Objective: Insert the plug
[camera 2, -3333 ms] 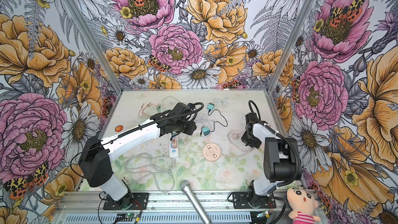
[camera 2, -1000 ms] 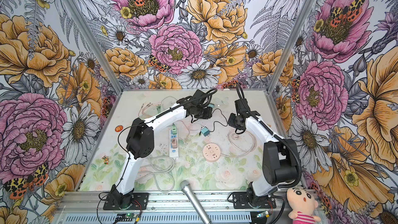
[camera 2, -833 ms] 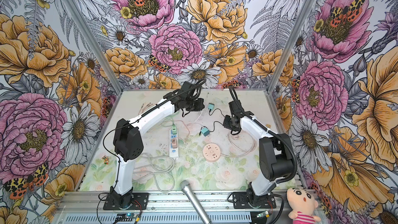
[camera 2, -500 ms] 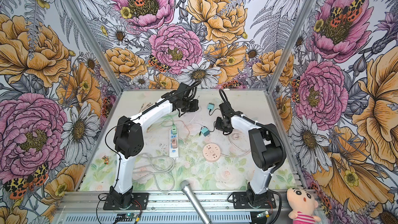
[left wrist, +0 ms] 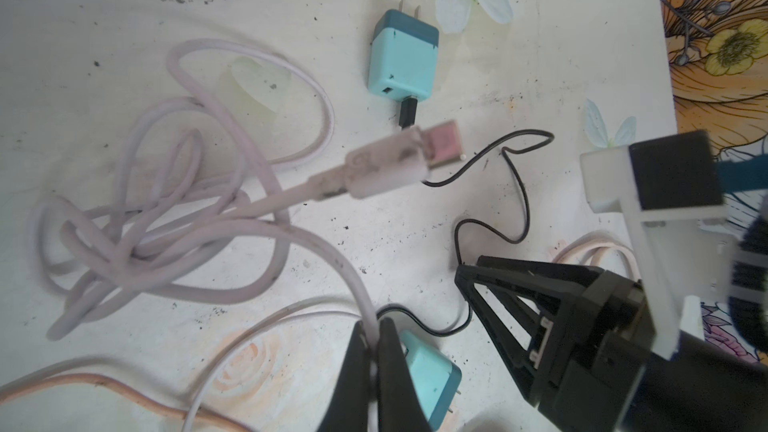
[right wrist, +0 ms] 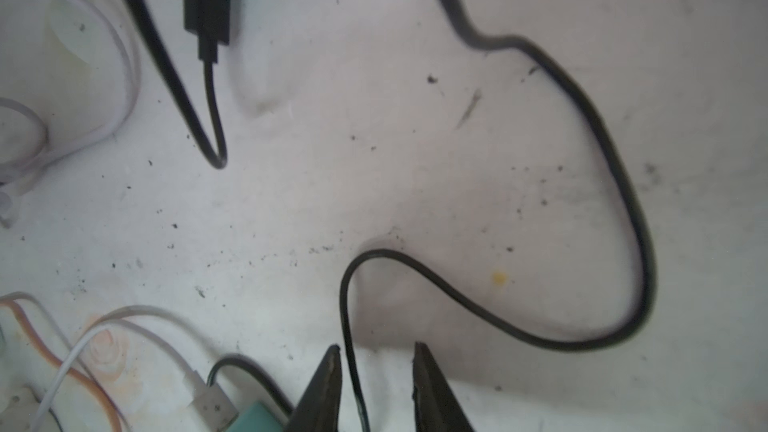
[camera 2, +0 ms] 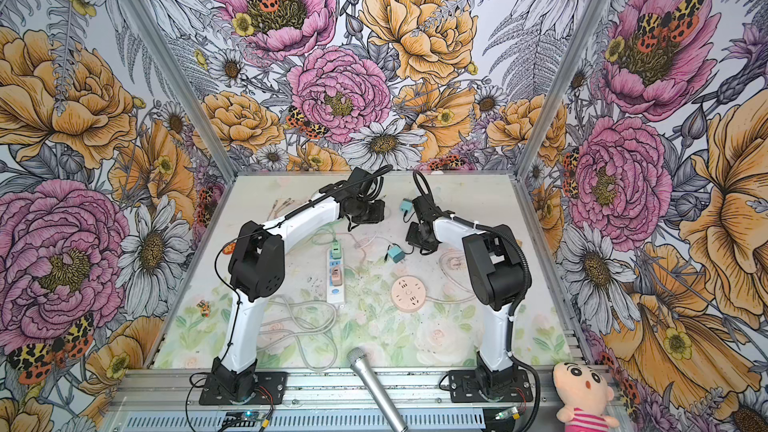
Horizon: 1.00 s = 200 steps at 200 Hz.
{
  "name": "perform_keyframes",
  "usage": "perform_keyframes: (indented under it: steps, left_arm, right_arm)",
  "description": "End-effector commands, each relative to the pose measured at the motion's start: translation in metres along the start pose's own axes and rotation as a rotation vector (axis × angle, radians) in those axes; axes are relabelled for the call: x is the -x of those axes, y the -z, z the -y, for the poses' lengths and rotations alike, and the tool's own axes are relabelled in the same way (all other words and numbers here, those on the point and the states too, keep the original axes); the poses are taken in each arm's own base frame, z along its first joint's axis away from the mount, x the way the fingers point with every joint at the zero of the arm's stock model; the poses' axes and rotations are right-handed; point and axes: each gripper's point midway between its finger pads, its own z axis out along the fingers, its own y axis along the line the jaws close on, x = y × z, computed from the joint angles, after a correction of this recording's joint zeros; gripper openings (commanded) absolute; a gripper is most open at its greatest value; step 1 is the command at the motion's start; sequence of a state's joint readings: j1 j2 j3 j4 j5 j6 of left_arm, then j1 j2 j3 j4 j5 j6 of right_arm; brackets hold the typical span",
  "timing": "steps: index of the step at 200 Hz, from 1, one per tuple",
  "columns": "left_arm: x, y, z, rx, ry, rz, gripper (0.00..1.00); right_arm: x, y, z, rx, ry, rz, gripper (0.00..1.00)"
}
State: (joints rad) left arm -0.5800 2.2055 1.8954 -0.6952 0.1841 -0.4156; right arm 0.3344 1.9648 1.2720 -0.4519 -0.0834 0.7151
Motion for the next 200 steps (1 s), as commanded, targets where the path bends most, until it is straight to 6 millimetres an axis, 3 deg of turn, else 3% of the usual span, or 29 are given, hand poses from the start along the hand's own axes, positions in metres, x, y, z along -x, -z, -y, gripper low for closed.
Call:
perform_keyframes:
  steps: [1,19,35,64,118,200]
  left_arm:
    - [0.001,0.004,-0.004,0.023,-0.017,0.017,0.00]
    - [-0.001,0.005,-0.005,0.029,-0.017,0.015,0.00]
    - [-0.002,0.006,-0.008,0.035,-0.016,0.015,0.00]
    - [-0.004,0.007,-0.007,0.037,-0.017,0.014,0.00]
    - [-0.006,0.005,-0.003,0.030,-0.018,0.012,0.00]
    - [-0.018,-0.024,0.004,0.018,-0.018,-0.033,0.00]
  right_arm:
    - [-0.004,-0.014,0.005,-0.045,-0.012,-0.008,0.27]
    - [-0.003,-0.013,0.008,-0.058,-0.011,0.002,0.16]
    - [-0.002,-0.008,0.011,-0.072,0.000,0.015,0.13]
    - [0.002,0.009,0.022,-0.119,0.027,0.053,0.00]
    - [0.029,0.060,0.054,-0.216,0.041,0.162,0.00]
    - [0.063,0.127,0.092,-0.289,0.013,0.298,0.00]
